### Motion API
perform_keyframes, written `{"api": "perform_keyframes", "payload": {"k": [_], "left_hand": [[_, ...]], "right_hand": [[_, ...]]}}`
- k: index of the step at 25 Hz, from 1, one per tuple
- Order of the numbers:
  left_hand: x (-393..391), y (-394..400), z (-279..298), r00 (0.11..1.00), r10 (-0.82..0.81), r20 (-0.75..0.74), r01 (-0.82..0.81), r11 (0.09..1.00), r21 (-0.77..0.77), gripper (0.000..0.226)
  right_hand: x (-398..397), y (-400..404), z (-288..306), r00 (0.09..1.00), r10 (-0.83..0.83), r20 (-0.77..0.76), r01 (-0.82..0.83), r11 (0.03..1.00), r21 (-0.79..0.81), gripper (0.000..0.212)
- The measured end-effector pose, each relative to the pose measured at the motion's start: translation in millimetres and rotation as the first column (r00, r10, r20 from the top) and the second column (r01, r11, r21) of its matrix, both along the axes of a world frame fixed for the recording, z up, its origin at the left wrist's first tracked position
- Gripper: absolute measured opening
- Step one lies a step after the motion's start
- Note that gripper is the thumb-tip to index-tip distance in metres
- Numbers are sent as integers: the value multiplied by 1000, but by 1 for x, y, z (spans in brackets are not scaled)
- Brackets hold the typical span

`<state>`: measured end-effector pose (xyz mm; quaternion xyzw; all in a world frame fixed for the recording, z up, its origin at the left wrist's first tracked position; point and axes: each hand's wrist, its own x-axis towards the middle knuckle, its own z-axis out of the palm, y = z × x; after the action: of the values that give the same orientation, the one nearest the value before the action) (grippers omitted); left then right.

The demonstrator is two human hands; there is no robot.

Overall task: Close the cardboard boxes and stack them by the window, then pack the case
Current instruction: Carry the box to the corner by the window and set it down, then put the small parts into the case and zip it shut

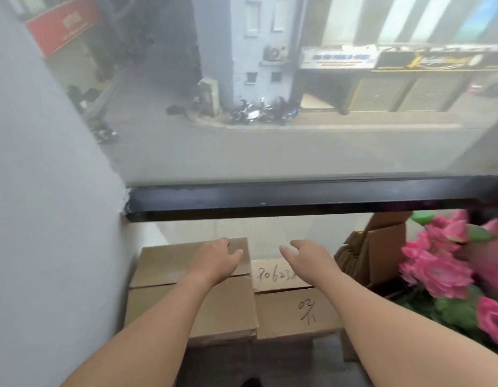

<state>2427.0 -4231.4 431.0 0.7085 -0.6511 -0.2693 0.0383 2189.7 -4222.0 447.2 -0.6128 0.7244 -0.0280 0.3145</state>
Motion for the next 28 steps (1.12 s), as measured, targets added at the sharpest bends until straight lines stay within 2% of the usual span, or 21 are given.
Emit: {"api": "perform_keyframes", "payload": {"k": [4, 6, 8, 11, 15, 17, 20, 21, 23, 24, 25, 27, 28], "left_hand": [[-88, -23, 39, 972, -231, -32, 230, 973, -24, 66], [-131, -27, 55, 949, -312, -53, 309, 950, -45, 71], [-186, -21, 74, 908, -415, -60, 411, 909, -66, 74], [-271, 4, 104, 824, -562, -66, 554, 825, -112, 71], [-376, 68, 135, 691, -716, -100, 703, 697, -137, 51], [-429, 114, 145, 594, -799, -91, 785, 601, -150, 49], [-502, 188, 154, 404, -914, -21, 903, 403, -151, 57], [-525, 215, 155, 368, -930, -20, 917, 367, -157, 53], [-561, 258, 158, 317, -948, -25, 933, 316, -173, 40], [-583, 284, 157, 292, -948, -127, 937, 310, -163, 38], [-602, 310, 156, 232, -956, -177, 955, 259, -146, 42], [-637, 363, 156, 152, -972, -178, 979, 173, -111, 46], [-653, 385, 157, 89, -988, -126, 989, 103, -104, 48]], "right_hand": [[-83, 31, 40, 973, -230, 19, 230, 973, -16, 72], [-124, 52, 55, 945, -327, 23, 328, 944, -34, 68], [-170, 84, 70, 899, -436, 49, 438, 896, -69, 61], [-238, 143, 87, 815, -569, 110, 579, 805, -129, 67], [-310, 247, 107, 695, -706, 137, 719, 676, -160, 56], [-342, 312, 115, 605, -778, 166, 795, 583, -165, 44], [-382, 405, 117, 473, -862, 184, 879, 445, -171, 43], [-392, 438, 117, 432, -884, 175, 898, 405, -173, 42], [-410, 491, 116, 347, -921, 174, 932, 319, -174, 54], [-418, 523, 116, 286, -943, 171, 950, 256, -179, 62], [-425, 553, 114, 232, -957, 171, 963, 201, -181, 68], [-435, 609, 109, 135, -976, 171, 979, 105, -173, 72], [-438, 633, 107, 96, -982, 161, 983, 69, -168, 72]]}}
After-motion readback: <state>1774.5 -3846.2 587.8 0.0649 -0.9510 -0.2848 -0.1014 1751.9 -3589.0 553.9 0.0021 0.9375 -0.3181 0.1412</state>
